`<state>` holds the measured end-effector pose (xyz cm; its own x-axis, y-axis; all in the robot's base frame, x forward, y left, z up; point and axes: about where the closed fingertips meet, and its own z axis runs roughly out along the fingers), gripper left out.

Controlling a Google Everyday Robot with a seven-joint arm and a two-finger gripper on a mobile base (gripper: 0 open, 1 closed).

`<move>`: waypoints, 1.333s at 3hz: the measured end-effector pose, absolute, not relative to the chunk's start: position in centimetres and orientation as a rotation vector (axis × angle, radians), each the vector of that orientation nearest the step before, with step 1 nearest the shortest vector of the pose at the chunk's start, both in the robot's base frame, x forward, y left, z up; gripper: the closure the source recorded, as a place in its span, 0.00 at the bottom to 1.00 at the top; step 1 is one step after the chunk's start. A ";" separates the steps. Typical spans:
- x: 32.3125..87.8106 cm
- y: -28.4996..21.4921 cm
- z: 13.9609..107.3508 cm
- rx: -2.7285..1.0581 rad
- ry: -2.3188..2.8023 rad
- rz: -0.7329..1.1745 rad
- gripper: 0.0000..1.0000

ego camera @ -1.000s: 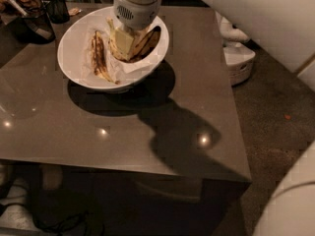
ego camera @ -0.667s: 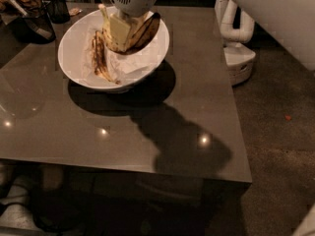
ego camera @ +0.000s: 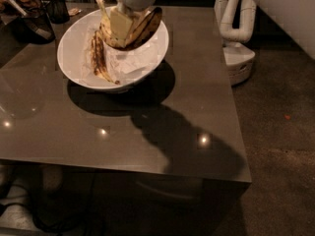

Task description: Pick banana from white bowl

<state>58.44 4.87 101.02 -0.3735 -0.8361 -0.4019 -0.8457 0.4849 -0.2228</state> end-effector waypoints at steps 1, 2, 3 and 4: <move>55.7 4.4 101.9 -1.403 2.251 0.116 1.00; 53.0 3.9 101.4 -1.409 2.279 0.181 1.00; 50.6 3.1 100.3 -1.399 2.325 0.240 1.00; 48.0 2.1 100.6 -1.381 2.350 0.236 1.00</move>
Offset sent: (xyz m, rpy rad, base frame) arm -0.0877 -0.0196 -0.0043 0.1052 0.1387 0.0348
